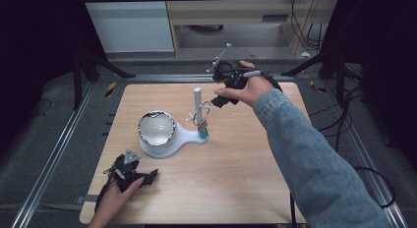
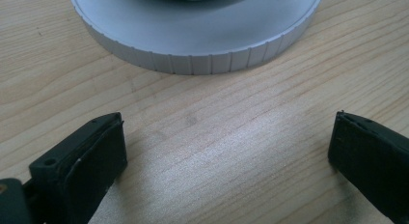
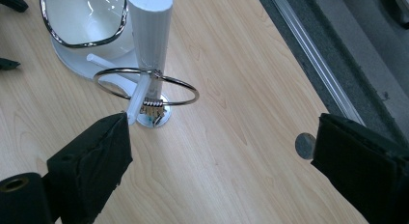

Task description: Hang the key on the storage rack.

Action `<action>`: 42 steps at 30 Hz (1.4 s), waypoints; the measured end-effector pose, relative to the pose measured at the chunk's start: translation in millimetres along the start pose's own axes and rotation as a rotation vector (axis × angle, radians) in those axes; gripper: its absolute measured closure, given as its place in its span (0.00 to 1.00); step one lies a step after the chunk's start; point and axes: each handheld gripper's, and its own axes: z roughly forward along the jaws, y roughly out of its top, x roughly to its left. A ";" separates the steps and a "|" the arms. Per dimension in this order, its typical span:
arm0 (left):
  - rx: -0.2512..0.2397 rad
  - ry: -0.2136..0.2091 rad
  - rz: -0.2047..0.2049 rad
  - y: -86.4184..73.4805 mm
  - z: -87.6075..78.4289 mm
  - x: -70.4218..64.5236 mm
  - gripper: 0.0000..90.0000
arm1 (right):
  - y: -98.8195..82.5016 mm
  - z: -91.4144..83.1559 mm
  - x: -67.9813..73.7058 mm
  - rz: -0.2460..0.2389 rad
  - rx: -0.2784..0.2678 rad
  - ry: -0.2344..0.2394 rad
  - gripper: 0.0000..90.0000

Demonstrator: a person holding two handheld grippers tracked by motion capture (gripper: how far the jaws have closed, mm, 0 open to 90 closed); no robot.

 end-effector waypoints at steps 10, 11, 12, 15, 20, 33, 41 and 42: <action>0.000 0.000 0.000 0.0 0.0 0.0 0.00 | -10.1 -1.4 -2.4 0.017 -0.002 -0.014 0.07; 0.000 0.000 0.000 0.0 0.0 0.0 0.00 | -11.7 -1.4 -3.1 0.016 -0.006 -0.013 0.07; 0.000 0.000 0.000 0.0 0.0 0.0 0.00 | -11.7 -1.4 -3.1 0.016 -0.006 -0.013 0.07; 0.000 0.000 0.000 0.0 0.0 0.0 0.00 | -16.3 -1.8 -4.0 0.031 -0.011 -0.015 0.07; 0.000 0.000 0.000 0.0 0.0 0.0 0.00 | -27.3 -1.5 -6.7 0.049 -0.012 -0.019 0.07; 0.000 0.000 0.000 0.0 0.0 0.0 0.00 | -50.2 3.9 -10.1 0.081 0.005 -0.024 0.07; 0.000 0.000 0.000 0.0 0.0 0.0 0.00 | -64.5 8.0 -11.8 0.092 0.011 -0.033 0.07; 0.000 0.000 0.000 0.0 0.0 0.0 0.00 | -66.9 8.6 -12.1 0.101 0.015 -0.029 0.07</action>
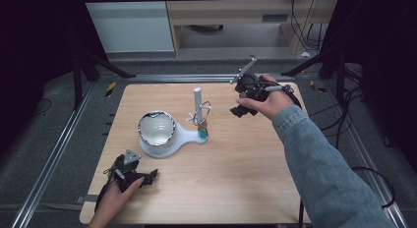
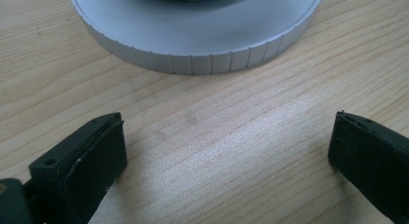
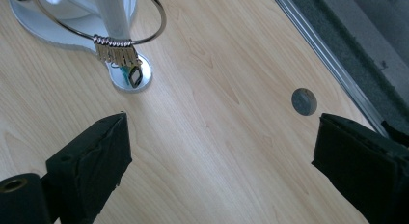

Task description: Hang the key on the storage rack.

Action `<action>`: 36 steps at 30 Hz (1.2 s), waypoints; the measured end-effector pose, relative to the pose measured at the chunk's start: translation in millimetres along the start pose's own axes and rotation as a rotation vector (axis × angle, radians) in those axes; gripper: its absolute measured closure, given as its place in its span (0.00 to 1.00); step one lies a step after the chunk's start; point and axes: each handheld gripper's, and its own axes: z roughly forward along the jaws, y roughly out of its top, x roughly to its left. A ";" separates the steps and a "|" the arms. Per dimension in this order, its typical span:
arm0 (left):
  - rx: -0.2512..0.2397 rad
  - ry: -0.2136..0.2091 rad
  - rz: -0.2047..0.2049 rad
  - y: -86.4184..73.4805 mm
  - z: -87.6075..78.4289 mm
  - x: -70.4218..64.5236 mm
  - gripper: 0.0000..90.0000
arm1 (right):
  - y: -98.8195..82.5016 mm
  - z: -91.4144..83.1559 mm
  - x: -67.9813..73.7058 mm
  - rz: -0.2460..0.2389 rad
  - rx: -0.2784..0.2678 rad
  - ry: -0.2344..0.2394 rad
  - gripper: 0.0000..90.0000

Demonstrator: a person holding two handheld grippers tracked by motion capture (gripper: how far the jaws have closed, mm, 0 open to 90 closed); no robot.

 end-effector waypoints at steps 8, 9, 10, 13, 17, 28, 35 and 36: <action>0.000 -0.001 0.000 0.0 0.0 0.0 0.00 | -17.4 4.7 -5.7 0.043 0.007 -0.012 0.08; -0.001 0.000 0.000 0.0 0.1 0.0 0.00 | -20.8 5.3 -6.3 0.052 0.010 -0.006 0.08; -0.001 0.000 -0.001 0.0 0.1 0.0 0.00 | -22.8 5.7 -6.3 0.057 0.011 -0.004 0.07; -0.002 0.000 -0.001 -0.1 0.1 -0.1 0.00 | -30.2 7.3 -7.5 0.070 0.010 -0.012 0.07; -0.001 0.000 0.000 0.0 0.1 0.0 0.00 | -39.2 7.7 -10.3 0.094 0.004 -0.018 0.07; 0.000 0.000 -0.003 -0.1 0.0 -0.3 0.00 | -64.4 13.6 -11.7 0.123 0.015 -0.043 0.08; 0.002 0.000 0.000 -0.2 -0.2 -0.4 0.00 | -75.0 15.2 -10.7 0.125 0.030 -0.062 0.09; 0.001 -0.001 -0.001 -0.2 -0.1 -0.4 0.00 | -76.6 15.7 -10.5 0.130 0.029 -0.058 0.09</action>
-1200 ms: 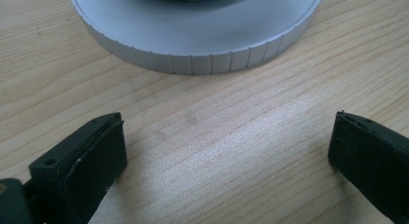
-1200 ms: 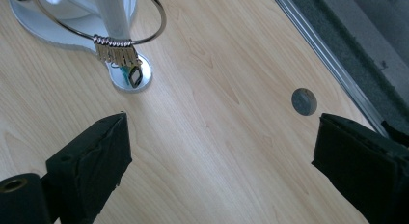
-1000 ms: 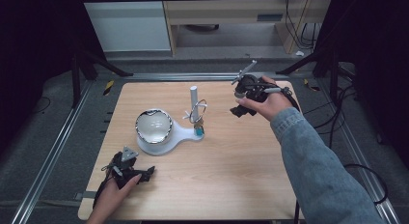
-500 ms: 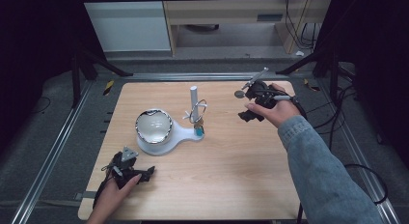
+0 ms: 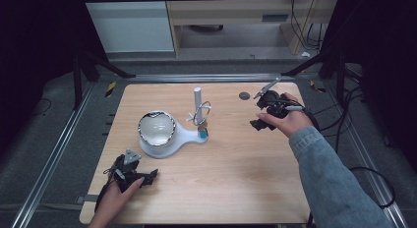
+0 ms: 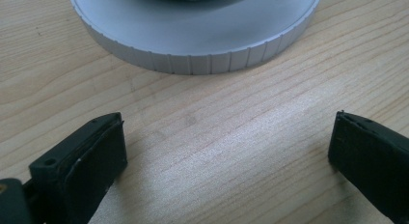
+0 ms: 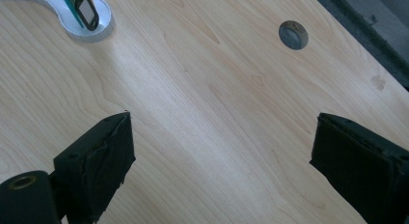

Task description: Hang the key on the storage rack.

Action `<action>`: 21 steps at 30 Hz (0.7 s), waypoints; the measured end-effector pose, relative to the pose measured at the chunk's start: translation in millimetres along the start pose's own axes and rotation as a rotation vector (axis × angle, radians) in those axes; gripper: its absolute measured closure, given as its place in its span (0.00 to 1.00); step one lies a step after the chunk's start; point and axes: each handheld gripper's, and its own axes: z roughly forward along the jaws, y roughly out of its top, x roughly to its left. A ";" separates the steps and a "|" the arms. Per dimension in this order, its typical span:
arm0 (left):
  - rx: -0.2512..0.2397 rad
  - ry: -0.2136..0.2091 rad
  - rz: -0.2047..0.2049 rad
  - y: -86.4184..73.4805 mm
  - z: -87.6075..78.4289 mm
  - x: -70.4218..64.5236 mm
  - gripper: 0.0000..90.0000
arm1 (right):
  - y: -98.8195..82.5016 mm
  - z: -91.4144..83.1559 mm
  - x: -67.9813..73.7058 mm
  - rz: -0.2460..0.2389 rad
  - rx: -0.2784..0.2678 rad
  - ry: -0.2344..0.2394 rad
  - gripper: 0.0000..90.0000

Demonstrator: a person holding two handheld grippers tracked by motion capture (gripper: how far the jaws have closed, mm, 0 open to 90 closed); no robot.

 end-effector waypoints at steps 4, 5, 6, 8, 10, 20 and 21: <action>-0.001 0.000 0.002 0.1 0.1 0.1 0.00 | -7.9 4.8 1.2 0.004 0.011 -0.002 0.11; 0.000 0.000 0.003 0.1 0.0 0.2 0.00 | -11.6 7.5 2.3 0.003 0.016 -0.002 0.12; 0.000 0.000 0.001 0.0 0.0 0.0 0.00 | -13.6 8.7 3.0 0.003 0.020 -0.002 0.12; -0.001 0.000 0.003 0.1 0.0 0.2 0.00 | -15.7 10.1 3.8 0.004 0.021 0.000 0.12; -0.001 0.000 0.002 0.0 0.1 0.1 0.00 | -21.7 14.1 6.3 -0.001 0.028 0.001 0.13; 0.000 0.000 0.001 0.0 0.0 0.1 0.00 | -39.3 25.8 10.0 0.012 0.047 0.013 0.14; 0.000 0.000 0.001 0.0 0.0 0.0 0.00 | -41.2 27.1 10.6 0.016 0.050 0.015 0.14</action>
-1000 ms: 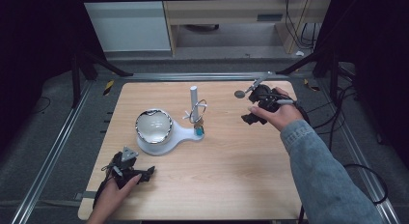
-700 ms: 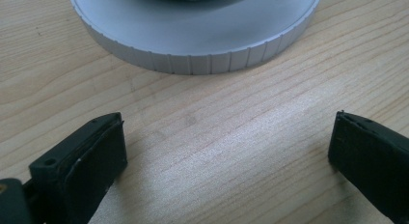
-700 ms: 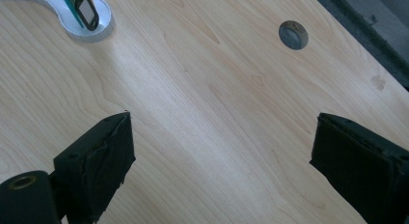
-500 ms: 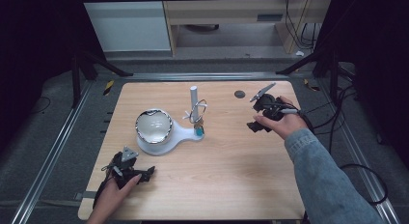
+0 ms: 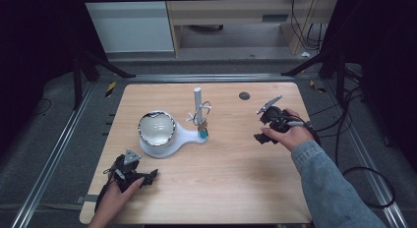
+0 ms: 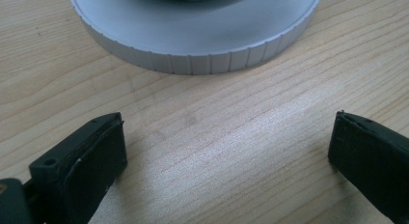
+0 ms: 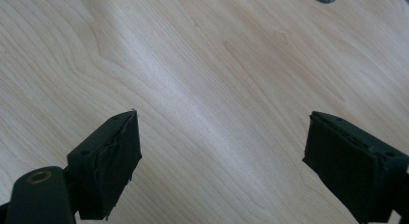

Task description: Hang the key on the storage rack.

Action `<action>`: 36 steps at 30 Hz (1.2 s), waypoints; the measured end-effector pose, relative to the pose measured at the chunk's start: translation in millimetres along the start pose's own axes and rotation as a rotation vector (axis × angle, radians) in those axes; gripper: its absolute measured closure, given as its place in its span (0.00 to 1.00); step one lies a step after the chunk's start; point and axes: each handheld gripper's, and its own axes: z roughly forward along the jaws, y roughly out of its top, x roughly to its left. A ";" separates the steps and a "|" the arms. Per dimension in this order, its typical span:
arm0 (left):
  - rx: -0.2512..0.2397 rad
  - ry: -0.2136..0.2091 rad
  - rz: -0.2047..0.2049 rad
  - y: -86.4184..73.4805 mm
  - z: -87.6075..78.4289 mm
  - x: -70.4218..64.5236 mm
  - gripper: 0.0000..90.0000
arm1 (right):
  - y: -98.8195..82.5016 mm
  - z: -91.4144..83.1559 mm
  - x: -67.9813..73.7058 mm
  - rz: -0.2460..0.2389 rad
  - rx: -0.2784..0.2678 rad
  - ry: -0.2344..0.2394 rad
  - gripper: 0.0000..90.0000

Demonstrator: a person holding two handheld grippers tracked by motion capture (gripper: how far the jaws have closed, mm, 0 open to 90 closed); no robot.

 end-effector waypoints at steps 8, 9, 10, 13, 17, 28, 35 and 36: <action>-0.001 0.001 0.002 0.1 0.1 0.1 0.00 | -14.2 13.8 6.9 0.009 0.012 0.022 0.15; -0.001 0.001 0.001 0.0 0.1 0.1 0.00 | -16.0 15.7 8.0 0.012 0.014 0.026 0.15; -0.001 0.001 0.002 0.1 0.0 0.1 0.00 | -18.0 18.0 9.3 0.010 0.018 0.030 0.15; -0.001 0.000 0.002 0.0 0.1 0.1 0.00 | -23.1 23.3 12.3 0.013 0.021 0.039 0.16; -0.001 0.000 0.002 0.1 0.0 0.1 0.00 | -28.6 29.1 16.2 0.016 0.023 0.051 0.16; -0.001 0.001 0.002 0.1 0.1 0.1 0.00 | -51.4 49.3 26.1 0.048 0.031 0.084 0.16; 0.000 -0.001 0.000 0.0 0.0 -0.1 0.00 | -66.2 59.5 18.2 0.125 -0.014 0.093 0.16; 0.000 -0.001 0.000 0.0 0.0 -0.2 0.00 | -68.5 60.4 15.4 0.142 -0.029 0.090 0.16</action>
